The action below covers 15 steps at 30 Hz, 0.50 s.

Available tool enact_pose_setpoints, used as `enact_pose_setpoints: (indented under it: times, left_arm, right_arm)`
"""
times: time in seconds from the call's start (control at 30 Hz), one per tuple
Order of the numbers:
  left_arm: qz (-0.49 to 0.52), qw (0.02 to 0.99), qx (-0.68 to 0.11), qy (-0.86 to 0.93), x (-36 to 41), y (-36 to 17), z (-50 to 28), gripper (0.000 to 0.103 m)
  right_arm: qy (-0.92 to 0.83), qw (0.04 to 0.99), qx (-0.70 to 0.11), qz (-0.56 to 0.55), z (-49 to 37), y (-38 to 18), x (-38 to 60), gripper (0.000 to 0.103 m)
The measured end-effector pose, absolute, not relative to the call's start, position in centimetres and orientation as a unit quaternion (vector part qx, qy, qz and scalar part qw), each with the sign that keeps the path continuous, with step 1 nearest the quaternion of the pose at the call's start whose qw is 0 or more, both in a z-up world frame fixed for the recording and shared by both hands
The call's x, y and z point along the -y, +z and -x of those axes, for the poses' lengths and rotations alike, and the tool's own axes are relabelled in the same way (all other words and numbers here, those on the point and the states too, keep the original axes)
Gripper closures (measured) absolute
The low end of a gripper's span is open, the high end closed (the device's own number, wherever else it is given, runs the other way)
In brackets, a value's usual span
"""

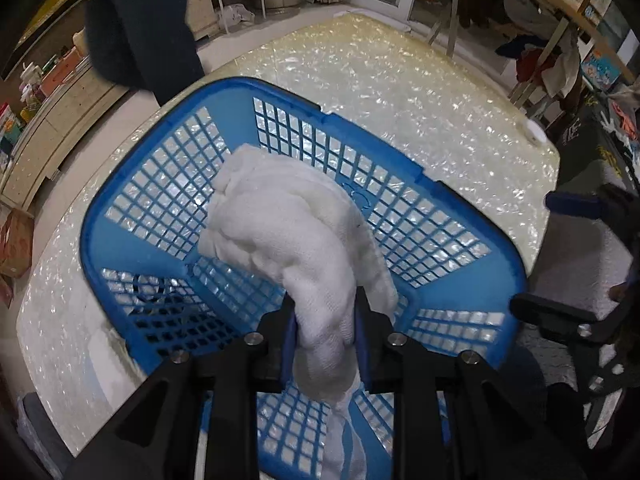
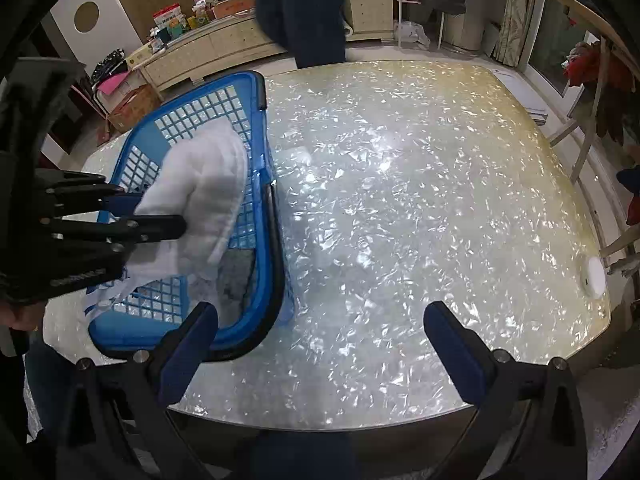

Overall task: Organize soft objects
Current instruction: 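Carry the white quilted towel into the blue basket and open the left gripper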

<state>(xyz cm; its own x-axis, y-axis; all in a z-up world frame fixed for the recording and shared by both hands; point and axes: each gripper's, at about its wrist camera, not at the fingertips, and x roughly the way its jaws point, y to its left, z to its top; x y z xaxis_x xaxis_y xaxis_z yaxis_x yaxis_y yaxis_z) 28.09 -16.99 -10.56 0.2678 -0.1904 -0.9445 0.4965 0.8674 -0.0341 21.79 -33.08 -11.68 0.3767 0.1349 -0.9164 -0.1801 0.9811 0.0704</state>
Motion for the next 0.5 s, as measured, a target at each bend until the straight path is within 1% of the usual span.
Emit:
enact_pose_setpoints:
  times: [0.23, 0.5]
  left_arm:
    - [-0.160, 0.769, -0.581, -0.215, 18.2, -13.3, -30.2, 0.080]
    - [-0.189, 0.753, -0.593, -0.212, 19.3, -15.0, -31.6, 0.080]
  right_arm:
    - [0.098, 0.823, -0.559, 0.028, -22.1, -12.2, 32.4, 0.000]
    - [0.088, 0.823, -0.561, 0.029, -22.9, -12.9, 32.2, 0.000]
